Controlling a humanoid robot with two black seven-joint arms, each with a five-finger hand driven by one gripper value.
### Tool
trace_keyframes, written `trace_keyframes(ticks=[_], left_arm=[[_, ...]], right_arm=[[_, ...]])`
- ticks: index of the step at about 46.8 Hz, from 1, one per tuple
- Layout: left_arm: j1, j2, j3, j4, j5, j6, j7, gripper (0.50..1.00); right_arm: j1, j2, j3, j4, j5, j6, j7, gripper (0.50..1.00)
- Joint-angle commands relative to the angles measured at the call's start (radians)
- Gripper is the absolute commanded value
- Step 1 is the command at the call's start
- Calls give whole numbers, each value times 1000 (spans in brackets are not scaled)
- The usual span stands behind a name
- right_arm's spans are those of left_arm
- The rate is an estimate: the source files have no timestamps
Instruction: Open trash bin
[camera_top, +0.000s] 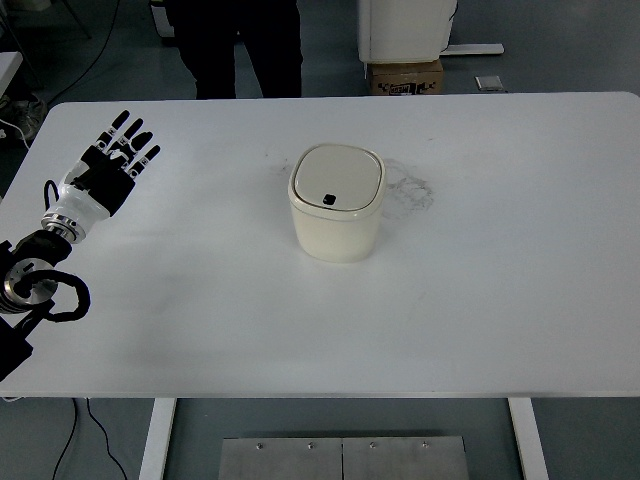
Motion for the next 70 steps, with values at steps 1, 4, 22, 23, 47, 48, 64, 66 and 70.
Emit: trace_keyframes(ticks=[1, 4, 22, 23, 47, 48, 64, 66, 70], left_arm=[[0, 0, 1, -1, 1, 2, 0, 1000], [0, 2, 1, -1, 3, 6, 0, 1000], [-7, 5, -25, -1, -26, -3, -2, 1000], [-6, 3, -34, -1, -29, -1, -2, 1000], [-9, 8, -39, 2, -31, 37, 5, 1000], [-12, 8, -39, 2, -31, 37, 5, 1000], [-43, 23, -31, 5, -22, 66, 5, 1000], [-50, 28, -21, 4, -18, 83, 6, 1000], [-78, 32, 18, 4, -18, 120, 6, 1000]], right_arm=[[0, 0, 0, 0, 0, 0, 0, 991], [0, 0, 0, 0, 0, 0, 0, 991], [0, 0, 0, 0, 1, 0, 0, 991], [0, 0, 0, 0, 1, 0, 0, 991], [0, 0, 0, 0, 1, 0, 0, 991], [0, 0, 0, 0, 0, 0, 0, 991], [0, 0, 0, 0, 0, 0, 0, 991], [0, 0, 0, 0, 0, 0, 0, 991], [0, 0, 0, 0, 1, 0, 0, 991]])
